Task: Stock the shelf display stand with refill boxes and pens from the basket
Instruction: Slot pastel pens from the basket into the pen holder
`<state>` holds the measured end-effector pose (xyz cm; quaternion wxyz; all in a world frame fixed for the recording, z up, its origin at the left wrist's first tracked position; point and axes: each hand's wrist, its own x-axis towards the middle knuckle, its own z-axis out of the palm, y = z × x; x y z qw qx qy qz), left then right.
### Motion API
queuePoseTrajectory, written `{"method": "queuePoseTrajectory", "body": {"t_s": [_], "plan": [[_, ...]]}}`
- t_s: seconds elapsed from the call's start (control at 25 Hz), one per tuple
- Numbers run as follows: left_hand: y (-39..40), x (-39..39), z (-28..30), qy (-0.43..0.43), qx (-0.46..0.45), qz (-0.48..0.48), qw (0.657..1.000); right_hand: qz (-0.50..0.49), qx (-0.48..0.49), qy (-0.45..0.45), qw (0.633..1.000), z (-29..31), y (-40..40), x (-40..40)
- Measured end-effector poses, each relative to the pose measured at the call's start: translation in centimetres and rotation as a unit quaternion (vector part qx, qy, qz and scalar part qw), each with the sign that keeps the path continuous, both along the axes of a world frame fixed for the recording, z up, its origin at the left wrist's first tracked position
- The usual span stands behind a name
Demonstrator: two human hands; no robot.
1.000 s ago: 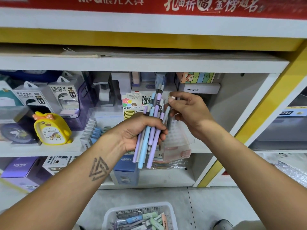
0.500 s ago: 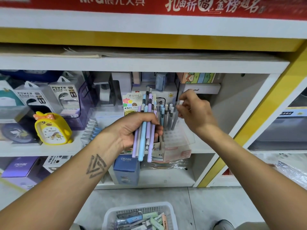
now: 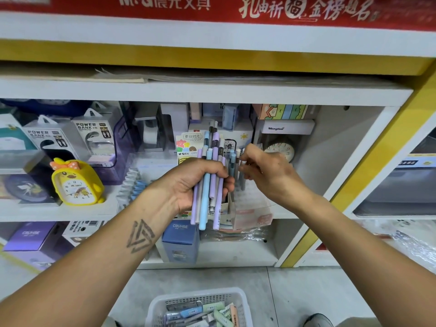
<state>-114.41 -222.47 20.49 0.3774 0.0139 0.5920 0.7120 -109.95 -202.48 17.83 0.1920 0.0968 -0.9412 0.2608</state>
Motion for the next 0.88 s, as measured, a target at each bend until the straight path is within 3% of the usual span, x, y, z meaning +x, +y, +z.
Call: {"method": "queuePoseTrajectory", "body": {"t_s": [0.12, 0.24, 0.28, 0.36, 0.44, 0.72, 0.88], "plan": [[0.0, 0.1, 0.0, 0.002, 0.009, -0.007, 1.000, -0.026, -0.005, 0.004, 1.000, -0.1, 0.3, -0.2], [0.0, 0.3, 0.0, 0.010, 0.018, -0.025, 0.999, -0.071, 0.057, 0.030, 0.995, 0.5, 0.2, -0.4], [0.1, 0.3, -0.1, 0.014, 0.020, -0.033, 0.999, -0.075, 0.016, 0.036, 0.996, 0.9, -0.1, -0.4], [0.2, 0.5, 0.0, 0.025, 0.021, -0.045, 0.998, -0.046, -0.178, -0.004, 0.983, 1.9, -0.9, -0.3], [0.3, 0.5, 0.0, 0.037, 0.024, -0.055, 0.998, 0.019, -0.343, -0.109, 0.933, 2.7, -1.4, -0.1], [0.5, 0.8, 0.3, 0.043, 0.049, -0.071, 0.995, 0.038, -0.432, -0.222, 0.873, 2.8, -0.8, 0.3], [0.6, 0.5, 0.3, 0.004, 0.071, -0.043, 0.997, -0.027, -0.575, -0.139, 0.806, 3.5, -0.3, -0.2]]}}
